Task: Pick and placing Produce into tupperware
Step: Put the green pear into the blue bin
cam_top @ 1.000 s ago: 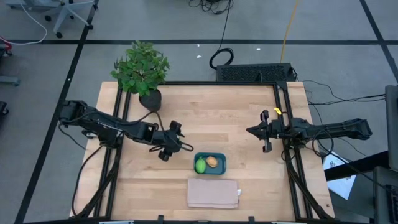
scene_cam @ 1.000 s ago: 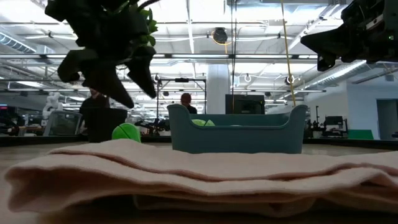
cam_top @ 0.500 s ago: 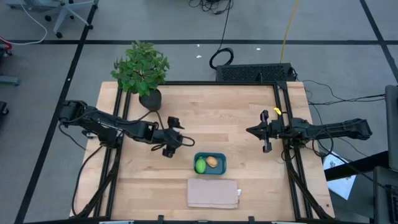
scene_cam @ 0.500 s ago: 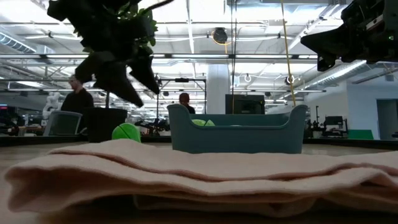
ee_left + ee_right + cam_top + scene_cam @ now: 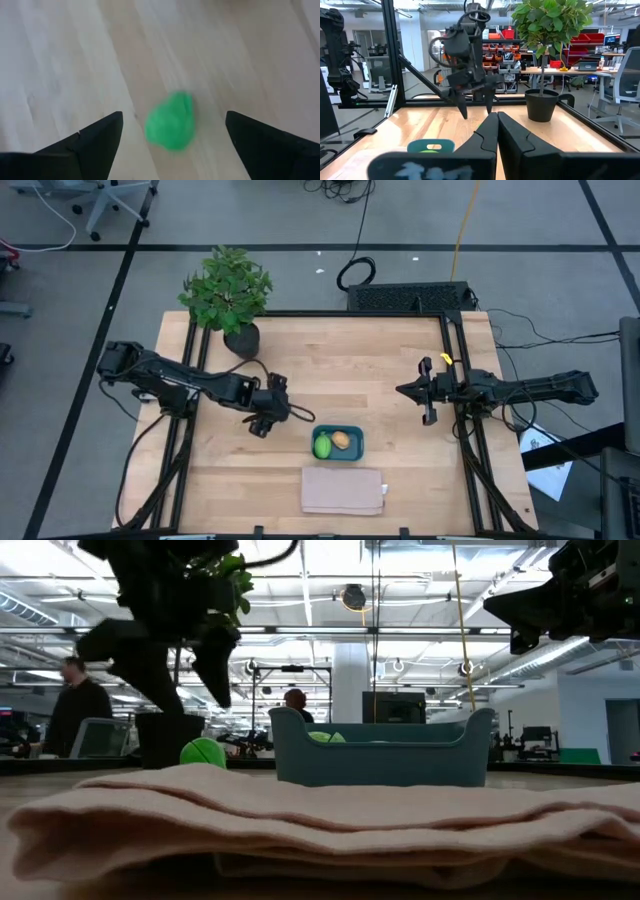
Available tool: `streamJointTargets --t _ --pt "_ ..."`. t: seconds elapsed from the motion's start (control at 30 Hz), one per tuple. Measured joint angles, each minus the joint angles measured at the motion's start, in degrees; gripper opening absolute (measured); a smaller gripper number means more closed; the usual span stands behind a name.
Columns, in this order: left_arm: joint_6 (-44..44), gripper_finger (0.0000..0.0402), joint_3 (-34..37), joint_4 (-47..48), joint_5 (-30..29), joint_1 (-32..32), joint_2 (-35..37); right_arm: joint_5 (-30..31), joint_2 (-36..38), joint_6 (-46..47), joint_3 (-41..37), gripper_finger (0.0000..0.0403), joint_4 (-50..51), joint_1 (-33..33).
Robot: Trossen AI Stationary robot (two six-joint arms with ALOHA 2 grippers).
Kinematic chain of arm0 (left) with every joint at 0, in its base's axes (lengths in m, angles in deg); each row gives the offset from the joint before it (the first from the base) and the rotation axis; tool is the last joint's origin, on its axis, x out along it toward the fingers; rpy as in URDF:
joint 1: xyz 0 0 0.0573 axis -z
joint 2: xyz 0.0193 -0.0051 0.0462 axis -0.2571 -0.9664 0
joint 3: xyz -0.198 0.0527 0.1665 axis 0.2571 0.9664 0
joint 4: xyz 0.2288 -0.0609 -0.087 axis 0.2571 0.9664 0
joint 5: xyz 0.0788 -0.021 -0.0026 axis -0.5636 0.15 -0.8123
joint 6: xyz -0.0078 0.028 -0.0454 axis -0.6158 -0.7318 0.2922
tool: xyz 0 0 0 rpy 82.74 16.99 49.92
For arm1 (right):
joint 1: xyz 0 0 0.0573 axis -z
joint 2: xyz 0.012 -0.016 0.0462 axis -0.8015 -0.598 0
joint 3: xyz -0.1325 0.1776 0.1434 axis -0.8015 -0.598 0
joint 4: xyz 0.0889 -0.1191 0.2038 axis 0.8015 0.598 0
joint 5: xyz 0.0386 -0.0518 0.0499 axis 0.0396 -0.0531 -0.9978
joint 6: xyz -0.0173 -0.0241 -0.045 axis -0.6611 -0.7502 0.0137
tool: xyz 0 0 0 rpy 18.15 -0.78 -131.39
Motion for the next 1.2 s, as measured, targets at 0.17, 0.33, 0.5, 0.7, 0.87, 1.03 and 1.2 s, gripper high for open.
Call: streamJointTargets --t 0.17,0.33,0.5,0.7,0.87,1.03,1.2 --pt "-4.3 0.0379 -2.7 3.9 2.4 0.0 -0.7 0.0 0.0 -0.4 0.0 0.0 0.4 0.0" --pt "-6.3 0.0387 -2.8 6.4 3.6 -2.0 -0.8 0.0 0.0 -0.7 0.0 0.0 0.9 0.0" --pt "-9.9 0.0388 -2.8 5.6 3.3 -3.0 -2.9 0.0 0.0 -1.3 0.0 0.0 0.9 0.0" --pt "-13.2 0.0388 -2.8 3.9 4.6 -4.6 -7.8 0.0 0.0 -1.0 0.0 0.0 1.0 0.0" --pt "-16.3 0.0388 -2.8 3.1 4.5 -4.9 -11.2 0.0 0.0 -0.9 0.0 0.0 1.1 0.0" --pt "-17.6 0.0388 -2.8 3.1 4.1 -5.7 -13.4 0.0 0.0 -0.9 0.0 0.0 1.3 0.0" --pt "-18.4 0.0388 -2.8 3.0 1.4 -6.0 -13.8 0.0 0.0 -1.0 0.0 0.0 1.3 0.0"
